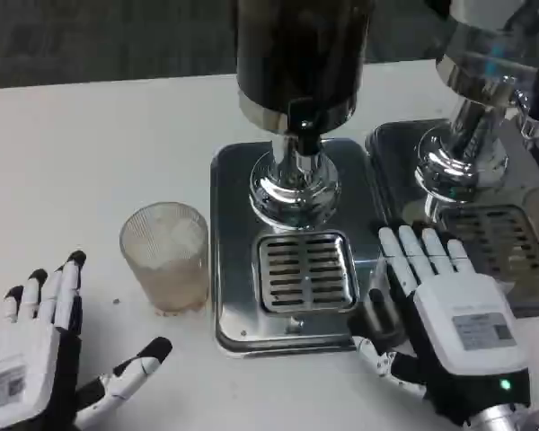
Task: Grasp the cup under the faucet to collect the drink, then remove the cup.
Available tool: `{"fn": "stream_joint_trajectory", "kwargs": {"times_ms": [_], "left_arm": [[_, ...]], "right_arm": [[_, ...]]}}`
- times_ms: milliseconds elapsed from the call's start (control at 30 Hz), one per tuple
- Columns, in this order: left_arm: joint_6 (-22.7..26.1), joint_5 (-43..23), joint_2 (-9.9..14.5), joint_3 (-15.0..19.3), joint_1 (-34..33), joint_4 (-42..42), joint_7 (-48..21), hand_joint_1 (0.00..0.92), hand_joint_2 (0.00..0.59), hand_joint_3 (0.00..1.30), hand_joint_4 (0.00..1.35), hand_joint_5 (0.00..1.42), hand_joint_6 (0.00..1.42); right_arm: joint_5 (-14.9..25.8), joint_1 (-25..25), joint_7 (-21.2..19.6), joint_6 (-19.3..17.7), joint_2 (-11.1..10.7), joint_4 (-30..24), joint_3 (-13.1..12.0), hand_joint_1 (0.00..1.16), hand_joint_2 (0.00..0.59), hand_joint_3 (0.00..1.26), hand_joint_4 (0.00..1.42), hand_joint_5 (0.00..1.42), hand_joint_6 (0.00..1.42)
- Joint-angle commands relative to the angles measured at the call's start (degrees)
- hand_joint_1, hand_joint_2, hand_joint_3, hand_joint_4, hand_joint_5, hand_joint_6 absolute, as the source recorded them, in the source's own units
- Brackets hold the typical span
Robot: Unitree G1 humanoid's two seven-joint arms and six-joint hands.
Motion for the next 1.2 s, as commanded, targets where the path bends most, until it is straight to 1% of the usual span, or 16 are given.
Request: {"fn": "stream_joint_trajectory", "kwargs": {"times_ms": [33,600,633,733,867,933,1067,1133,1200], "left_arm": [[-0.4,0.1,0.7,0.0,0.0,0.6,0.9,0.0,0.084,0.0,0.0,0.0,0.0],[-0.8,-0.6,0.6,0.2,0.0,0.7,1.4,0.0,0.091,0.0,0.0,0.0,0.0],[-1.9,-1.6,0.4,0.9,0.1,0.8,2.2,0.0,0.09,0.0,0.0,0.0,0.0],[-4.7,-6.5,0.1,3.7,-0.7,2.7,2.7,0.0,0.05,0.0,0.0,0.0,0.0],[-11.1,-11.5,0.7,6.0,-4.4,10.6,4.1,0.0,0.026,0.0,0.0,0.0,0.0],[-14.1,-12.4,1.0,6.3,-6.4,14.4,5.5,0.0,0.022,0.0,0.0,0.0,0.0],[-18.8,-13.8,0.6,6.3,-10.3,21.6,6.8,0.0,0.006,0.0,0.0,0.0,0.0],[-22.3,-13.9,0.6,4.8,-14.7,28.4,6.7,0.0,0.005,0.0,0.0,0.0,0.0],[-24.5,-13.5,0.8,3.5,-18.0,33.4,6.9,0.0,0.001,0.0,0.0,0.0,0.0]], "right_arm": [[0.4,-0.5,0.4,0.4,0.3,-0.1,0.2,0.39,0.392,0.0,0.0,0.0,0.02],[0.4,-1.4,0.4,-0.1,0.5,0.7,0.7,0.39,0.392,0.0,0.0,0.0,0.02],[0.4,-1.5,0.4,-0.1,0.6,0.9,0.7,0.39,0.392,0.0,0.0,0.0,0.02],[0.4,-1.6,0.2,0.1,0.8,1.1,0.8,0.39,0.392,0.0,0.0,0.0,0.02],[0.1,-1.1,-0.3,0.7,1.2,0.9,0.9,0.39,0.392,0.0,0.0,0.0,0.02],[0.0,-0.9,-0.5,1.2,1.6,0.8,1.0,0.39,0.392,0.0,0.0,0.0,0.02],[-0.1,-0.8,-0.8,1.9,2.2,0.8,1.1,0.39,0.392,0.0,0.0,0.0,0.02],[0.0,-0.7,-1.0,2.2,2.5,0.9,1.2,0.39,0.392,0.0,0.0,0.0,0.02],[-0.2,-0.8,-1.1,2.4,2.7,1.0,1.4,0.39,0.392,0.0,0.0,0.0,0.03]]}}
